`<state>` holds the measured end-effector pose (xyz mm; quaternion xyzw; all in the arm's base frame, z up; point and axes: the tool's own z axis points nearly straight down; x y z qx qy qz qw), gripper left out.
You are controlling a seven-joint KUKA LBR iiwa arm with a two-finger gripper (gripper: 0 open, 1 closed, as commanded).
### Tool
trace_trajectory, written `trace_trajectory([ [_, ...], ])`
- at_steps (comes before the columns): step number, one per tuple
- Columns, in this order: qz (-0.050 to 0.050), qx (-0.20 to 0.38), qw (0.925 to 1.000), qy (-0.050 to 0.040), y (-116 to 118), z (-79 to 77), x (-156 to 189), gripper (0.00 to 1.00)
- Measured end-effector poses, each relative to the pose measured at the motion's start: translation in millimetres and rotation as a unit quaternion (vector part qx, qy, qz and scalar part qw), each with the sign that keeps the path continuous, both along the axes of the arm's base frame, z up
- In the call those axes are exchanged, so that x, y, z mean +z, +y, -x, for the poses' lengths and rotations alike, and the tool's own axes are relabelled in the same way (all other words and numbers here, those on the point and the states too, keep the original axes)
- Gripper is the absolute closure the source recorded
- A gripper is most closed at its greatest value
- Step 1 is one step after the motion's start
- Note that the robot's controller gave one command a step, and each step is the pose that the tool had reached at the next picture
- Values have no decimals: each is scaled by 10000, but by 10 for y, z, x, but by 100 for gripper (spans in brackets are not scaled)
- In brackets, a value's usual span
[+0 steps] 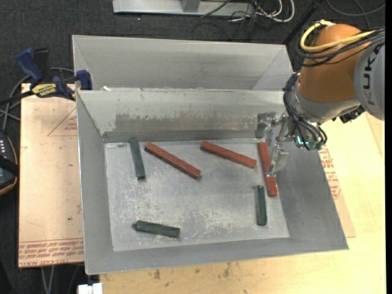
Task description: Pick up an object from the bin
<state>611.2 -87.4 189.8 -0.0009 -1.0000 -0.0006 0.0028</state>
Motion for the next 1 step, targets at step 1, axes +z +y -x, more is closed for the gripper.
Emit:
trace_trajectory([
  [1, 1, -81, 10000, -28, -582, -200, -1227, 0],
])
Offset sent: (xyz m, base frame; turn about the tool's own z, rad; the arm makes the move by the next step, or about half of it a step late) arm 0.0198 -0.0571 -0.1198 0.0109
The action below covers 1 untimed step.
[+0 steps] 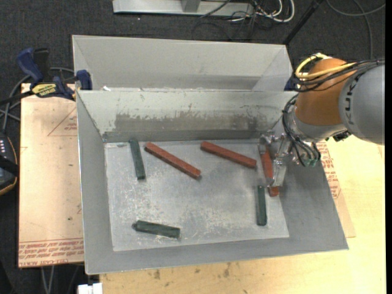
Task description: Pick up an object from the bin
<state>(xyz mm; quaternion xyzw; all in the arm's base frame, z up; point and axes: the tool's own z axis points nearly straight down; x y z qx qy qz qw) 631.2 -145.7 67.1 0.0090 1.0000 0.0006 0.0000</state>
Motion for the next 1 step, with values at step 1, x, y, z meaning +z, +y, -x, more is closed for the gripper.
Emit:
trace_trajectory([
  [1, -3, -1286, 9917, -14, 479, 195, 41, 0],
])
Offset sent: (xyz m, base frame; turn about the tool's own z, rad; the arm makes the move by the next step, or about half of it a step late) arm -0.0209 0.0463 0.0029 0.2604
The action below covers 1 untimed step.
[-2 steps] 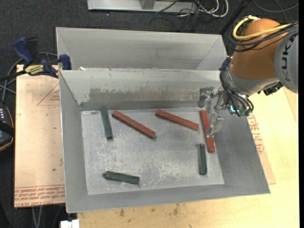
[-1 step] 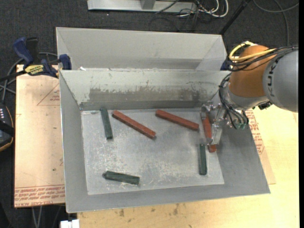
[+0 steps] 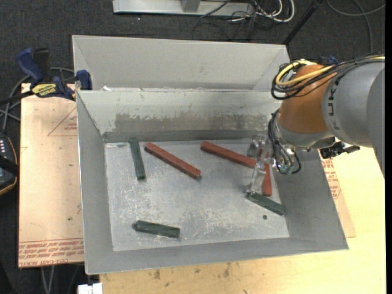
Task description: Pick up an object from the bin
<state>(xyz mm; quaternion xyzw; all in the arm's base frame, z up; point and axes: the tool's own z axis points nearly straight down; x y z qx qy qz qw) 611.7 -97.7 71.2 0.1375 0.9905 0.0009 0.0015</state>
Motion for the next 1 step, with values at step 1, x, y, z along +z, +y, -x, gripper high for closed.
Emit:
trace_trajectory([
  [1, 7, 0, 10000, 1, -9, 3, -6, 100],
])
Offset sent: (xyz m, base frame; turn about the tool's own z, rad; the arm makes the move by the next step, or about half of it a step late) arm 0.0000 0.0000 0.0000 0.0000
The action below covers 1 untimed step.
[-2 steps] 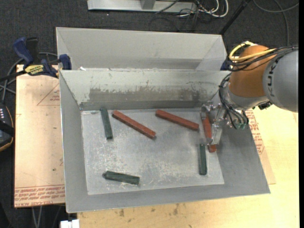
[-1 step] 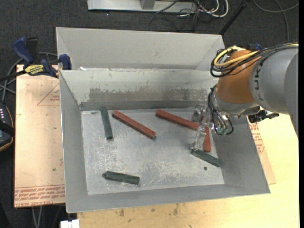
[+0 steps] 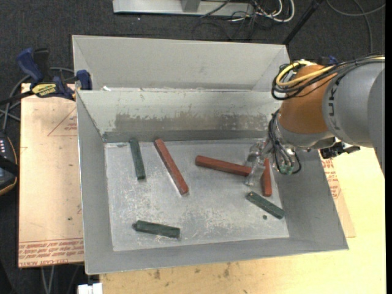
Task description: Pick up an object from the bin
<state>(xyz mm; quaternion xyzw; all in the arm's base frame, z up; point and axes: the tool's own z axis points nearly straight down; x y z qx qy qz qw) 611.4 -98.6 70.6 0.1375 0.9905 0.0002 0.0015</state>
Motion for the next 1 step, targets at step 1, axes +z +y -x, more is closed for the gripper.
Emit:
trace_trajectory([
  [1, 15, 1116, 9937, -43, 22, -156, 1373, 100],
])
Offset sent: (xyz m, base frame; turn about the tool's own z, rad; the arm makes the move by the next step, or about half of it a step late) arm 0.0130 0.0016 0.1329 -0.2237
